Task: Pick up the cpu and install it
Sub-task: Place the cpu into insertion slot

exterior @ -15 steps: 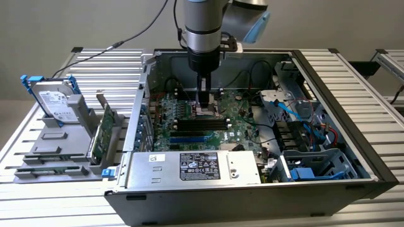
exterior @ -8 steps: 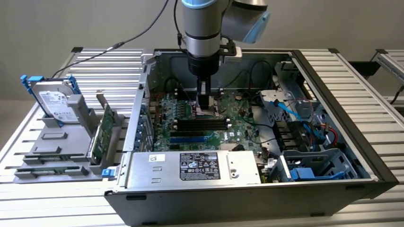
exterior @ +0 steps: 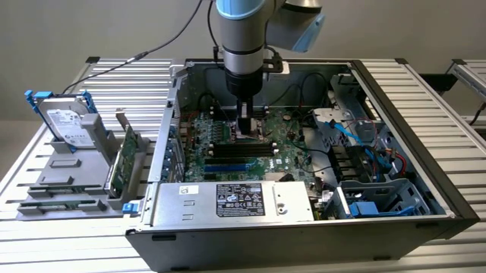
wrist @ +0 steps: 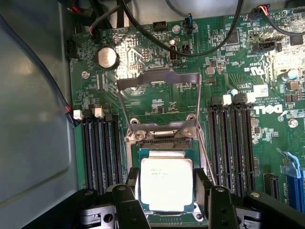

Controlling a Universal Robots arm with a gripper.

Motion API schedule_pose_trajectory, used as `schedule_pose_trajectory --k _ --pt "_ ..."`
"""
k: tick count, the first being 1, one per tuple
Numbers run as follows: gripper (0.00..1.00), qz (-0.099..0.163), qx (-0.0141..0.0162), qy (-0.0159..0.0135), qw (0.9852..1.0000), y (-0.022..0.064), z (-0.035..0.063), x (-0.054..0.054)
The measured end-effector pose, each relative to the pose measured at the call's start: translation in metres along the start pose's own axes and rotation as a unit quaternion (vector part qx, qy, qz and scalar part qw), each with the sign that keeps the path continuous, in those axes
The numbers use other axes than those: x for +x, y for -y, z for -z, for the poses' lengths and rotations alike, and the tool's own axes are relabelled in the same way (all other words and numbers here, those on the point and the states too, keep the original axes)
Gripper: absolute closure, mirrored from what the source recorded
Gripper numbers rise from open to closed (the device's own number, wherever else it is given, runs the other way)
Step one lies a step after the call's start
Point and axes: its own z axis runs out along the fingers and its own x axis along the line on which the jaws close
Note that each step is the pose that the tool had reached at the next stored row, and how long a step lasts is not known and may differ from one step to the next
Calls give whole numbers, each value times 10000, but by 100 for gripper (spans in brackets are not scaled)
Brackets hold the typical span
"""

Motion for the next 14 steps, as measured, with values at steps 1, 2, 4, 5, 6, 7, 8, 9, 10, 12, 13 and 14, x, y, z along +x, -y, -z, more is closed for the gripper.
schedule_pose_trajectory --k 1,2,4,5,6,7,8,9,10,12,13,14 --pt "45 -1 -2 -6 10000 3 -18 -1" --pt "45 -1 -4 -13 10000 5 -34 -3" --pt "45 -1 -13 -23 10000 8 -58 -5" --pt "45 -1 -21 -25 10000 9 -64 -5" --pt "45 -1 -27 -24 10000 10 -65 -6" --pt "45 0 -28 -24 10000 11 -66 -6" --pt "45 0 -29 -24 10000 13 -66 -6" --pt "45 0 -30 -25 10000 15 -67 -6" --pt "45 1 -29 -26 10000 15 -67 -6" --pt "45 1 -30 -25 10000 16 -68 -6" --pt "45 1 -30 -26 10000 16 -69 -6" --pt "45 4 -29 -25 10000 16 -70 -6"
